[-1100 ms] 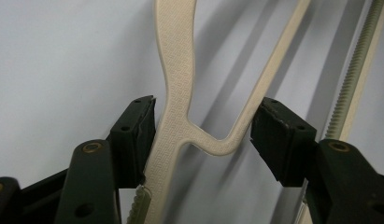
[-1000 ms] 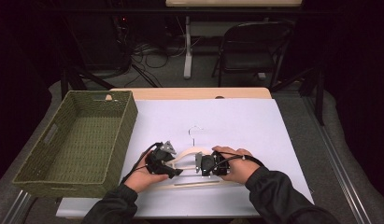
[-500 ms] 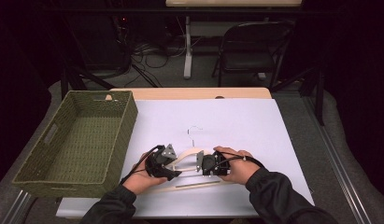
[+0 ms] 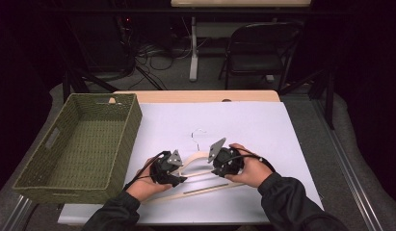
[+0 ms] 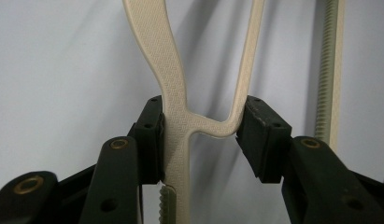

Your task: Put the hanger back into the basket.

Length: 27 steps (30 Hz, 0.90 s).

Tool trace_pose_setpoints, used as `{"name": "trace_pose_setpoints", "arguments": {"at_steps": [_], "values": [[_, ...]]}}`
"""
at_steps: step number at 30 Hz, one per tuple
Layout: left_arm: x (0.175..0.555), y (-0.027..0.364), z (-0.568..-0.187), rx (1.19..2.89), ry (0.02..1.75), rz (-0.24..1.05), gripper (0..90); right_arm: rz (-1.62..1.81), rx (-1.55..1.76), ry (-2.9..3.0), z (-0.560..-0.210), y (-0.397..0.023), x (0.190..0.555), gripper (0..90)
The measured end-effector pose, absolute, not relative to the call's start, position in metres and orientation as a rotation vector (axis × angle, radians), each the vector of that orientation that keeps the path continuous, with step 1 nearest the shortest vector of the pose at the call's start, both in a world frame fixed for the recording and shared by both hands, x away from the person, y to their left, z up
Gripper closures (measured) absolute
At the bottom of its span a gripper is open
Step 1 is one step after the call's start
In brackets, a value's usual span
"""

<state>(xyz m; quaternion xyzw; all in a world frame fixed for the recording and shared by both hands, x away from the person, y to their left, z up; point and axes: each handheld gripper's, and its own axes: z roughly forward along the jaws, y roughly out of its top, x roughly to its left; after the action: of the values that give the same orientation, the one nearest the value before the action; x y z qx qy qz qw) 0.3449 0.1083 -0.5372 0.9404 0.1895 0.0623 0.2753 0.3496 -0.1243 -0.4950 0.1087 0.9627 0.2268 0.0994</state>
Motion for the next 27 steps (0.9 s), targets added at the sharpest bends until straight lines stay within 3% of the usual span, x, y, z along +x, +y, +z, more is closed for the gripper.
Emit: {"name": "trace_pose_setpoints", "arguments": {"at_steps": [5,9,14,27], "values": [[0.345,0.108,-0.537,2.525,0.507,0.163,54.9,0.702,0.415,2.757,-0.485,-0.134,0.361,66.7],[0.345,0.108,-0.537,2.528,0.502,0.163,55.1,0.708,0.561,2.705,-0.489,-0.138,0.380,56.7],[0.344,0.107,-0.536,2.522,0.502,0.163,55.1,0.693,0.602,2.765,-0.502,-0.129,0.388,55.5],[0.340,0.107,-0.533,2.516,0.516,0.173,55.3,0.645,0.566,2.751,-0.506,-0.105,0.388,71.6]]}}
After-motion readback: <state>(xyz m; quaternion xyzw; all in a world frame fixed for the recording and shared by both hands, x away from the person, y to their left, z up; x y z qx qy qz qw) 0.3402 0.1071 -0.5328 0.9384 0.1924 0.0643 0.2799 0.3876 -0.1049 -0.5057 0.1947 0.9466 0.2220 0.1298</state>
